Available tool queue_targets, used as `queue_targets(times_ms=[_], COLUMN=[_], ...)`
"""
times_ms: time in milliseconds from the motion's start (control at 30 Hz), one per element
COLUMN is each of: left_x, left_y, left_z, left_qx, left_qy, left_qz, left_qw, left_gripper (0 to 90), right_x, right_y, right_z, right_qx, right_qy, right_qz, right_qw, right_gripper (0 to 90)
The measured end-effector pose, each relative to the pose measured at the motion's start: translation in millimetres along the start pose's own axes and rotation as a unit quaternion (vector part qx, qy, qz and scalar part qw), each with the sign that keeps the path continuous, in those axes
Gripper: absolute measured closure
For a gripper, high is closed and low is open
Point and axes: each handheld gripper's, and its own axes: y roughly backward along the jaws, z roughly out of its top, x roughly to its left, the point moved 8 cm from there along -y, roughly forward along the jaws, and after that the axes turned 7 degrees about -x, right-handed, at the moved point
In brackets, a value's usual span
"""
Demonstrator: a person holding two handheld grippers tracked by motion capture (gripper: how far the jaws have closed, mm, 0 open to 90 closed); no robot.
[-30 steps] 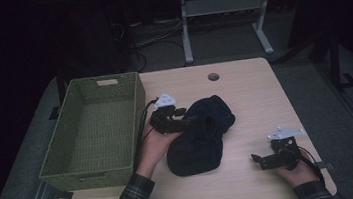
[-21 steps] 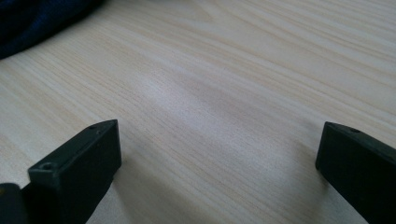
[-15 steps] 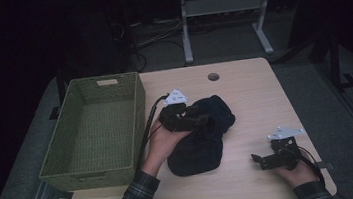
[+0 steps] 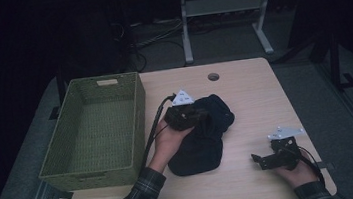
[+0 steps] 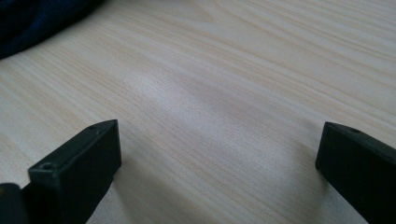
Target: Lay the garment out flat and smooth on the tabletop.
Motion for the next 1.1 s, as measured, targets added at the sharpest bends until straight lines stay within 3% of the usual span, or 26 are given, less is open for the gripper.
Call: queue_targets(times_ms=[100,233,267,400,500,600,767,833,867,900,1000,1100], left_x=[16.9,29.2,36.7,45.3,52.1,54.0,46.0,41.3,41.3,37.2,35.1,32.3], left_y=[8.8,14.5,17.5,19.7,19.4,19.3,24.3,28.2,28.2,32.0,35.3,40.6], left_z=[1.9,2.4,1.8,0.2,-4.0,-5.0,-4.2,-5.5,-5.5,-6.8,-8.1,-11.7], left_qx=[-0.008,-0.01,-0.007,-0.003,0.011,0.009,0.004,0.008,0.008,0.006,0.003,0.003], left_qy=[0.007,0.012,0.013,0.02,0.031,0.044,0.05,0.054,0.054,0.056,0.06,0.066], left_qz=[0.03,0.05,0.065,0.083,0.107,0.112,0.102,0.092,0.092,0.083,0.08,0.069], left_qw=[0.9995,0.9986,0.9978,0.9963,0.9937,0.9927,0.9935,0.9942,0.9942,0.995,0.995,0.9954], left_gripper=[82.0,82.0,82.1,82.1,82.0,80.0,59.4,51.0,48.5,45.7,42.0,38.4], right_x=[-0.1,-0.2,-0.2,-0.2,-0.2,-0.2,-0.2,-0.2,-0.2,0.7,0.4,2.9], right_y=[0.0,0.0,0.0,0.0,0.0,0.0,0.3,2.5,2.5,6.8,7.3,6.6], right_z=[-0.1,-0.1,0.0,0.0,0.0,-0.1,-0.1,0.9,0.9,3.8,6.6,19.4], right_qx=[0.0,0.0,0.0,0.0,0.0,0.0,0.0,0.001,0.001,0.008,0.012,0.0], right_qy=[0.001,0.001,0.001,0.001,0.001,0.001,0.0,0.002,0.002,0.005,0.0,-0.004], right_qz=[0.0,0.0,0.0,0.0,0.0,0.0,-0.001,0.001,0.001,0.008,0.008,0.024], right_qw=[1.0,1.0,1.0,1.0,1.0,1.0,1.0,1.0,1.0,0.9999,0.9999,0.9997], right_gripper=[0.0,0.0,0.0,0.0,0.0,0.0,0.7,10.3,10.3,18.3,22.1,31.5])
